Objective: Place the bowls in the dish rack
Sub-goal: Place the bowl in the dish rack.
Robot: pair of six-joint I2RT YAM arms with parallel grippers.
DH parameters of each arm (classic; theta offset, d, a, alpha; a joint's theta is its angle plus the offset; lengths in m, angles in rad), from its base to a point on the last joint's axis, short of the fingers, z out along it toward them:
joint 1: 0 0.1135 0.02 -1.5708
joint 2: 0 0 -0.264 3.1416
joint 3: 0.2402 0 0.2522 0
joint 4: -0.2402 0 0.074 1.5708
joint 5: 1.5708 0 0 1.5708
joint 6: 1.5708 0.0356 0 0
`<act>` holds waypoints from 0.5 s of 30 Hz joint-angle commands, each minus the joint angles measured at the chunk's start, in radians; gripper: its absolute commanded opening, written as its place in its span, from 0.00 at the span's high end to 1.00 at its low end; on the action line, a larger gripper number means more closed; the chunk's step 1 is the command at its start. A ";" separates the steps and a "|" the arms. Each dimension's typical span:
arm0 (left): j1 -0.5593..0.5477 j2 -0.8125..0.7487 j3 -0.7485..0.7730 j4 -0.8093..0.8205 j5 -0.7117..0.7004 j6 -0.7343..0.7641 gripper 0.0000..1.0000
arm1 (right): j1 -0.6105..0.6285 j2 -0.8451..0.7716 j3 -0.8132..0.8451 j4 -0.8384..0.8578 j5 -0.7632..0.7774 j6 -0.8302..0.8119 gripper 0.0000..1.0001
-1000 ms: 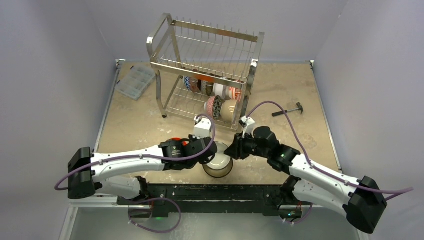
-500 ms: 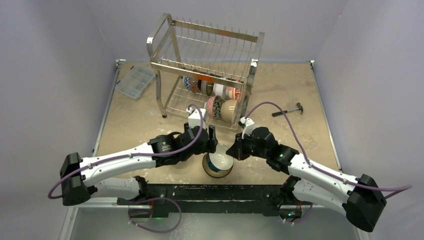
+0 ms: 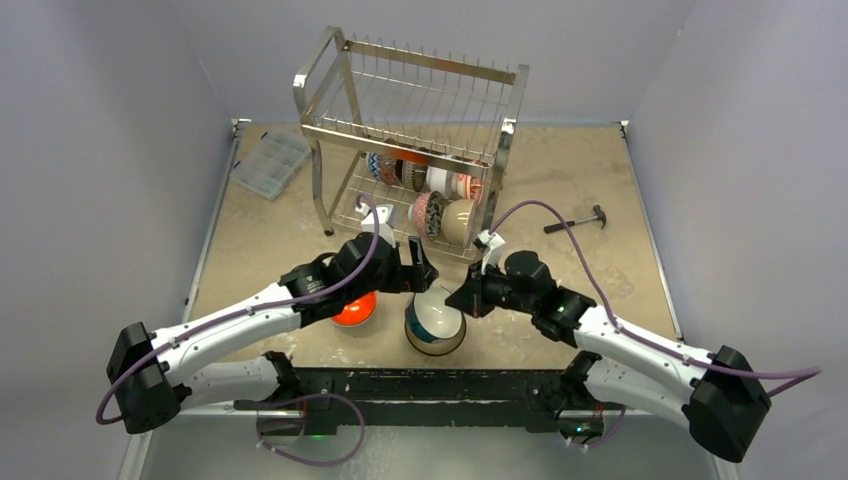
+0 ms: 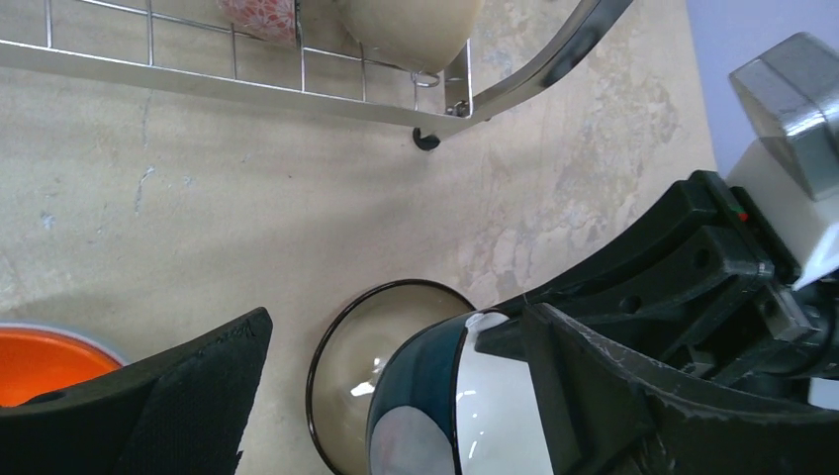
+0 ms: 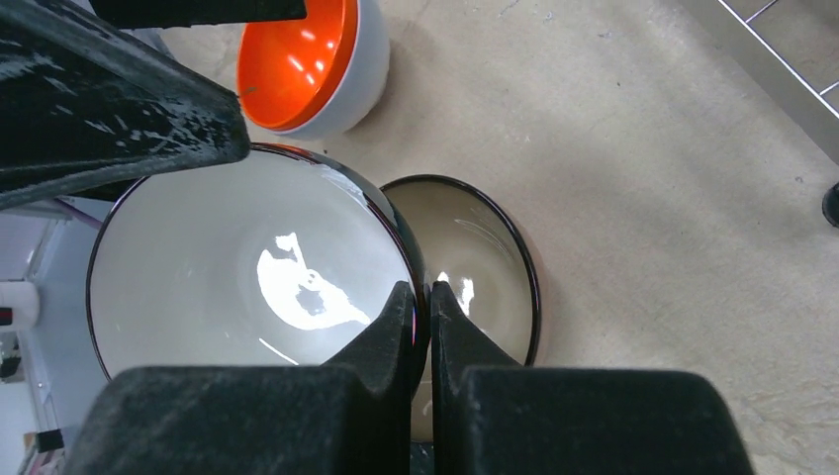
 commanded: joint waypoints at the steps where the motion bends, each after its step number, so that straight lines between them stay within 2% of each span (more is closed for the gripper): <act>1: 0.069 -0.039 -0.046 0.122 0.145 -0.009 0.03 | -0.032 0.037 0.032 0.163 -0.102 0.003 1.00; 7: 0.210 -0.061 -0.124 0.229 0.333 -0.079 0.02 | -0.062 0.078 0.036 0.238 -0.162 0.013 1.00; 10: 0.279 -0.069 -0.177 0.341 0.430 -0.144 0.01 | -0.076 0.101 0.024 0.284 -0.182 0.028 1.00; 15: 0.340 -0.082 -0.258 0.503 0.500 -0.231 0.01 | -0.098 0.117 0.032 0.310 -0.209 0.033 1.00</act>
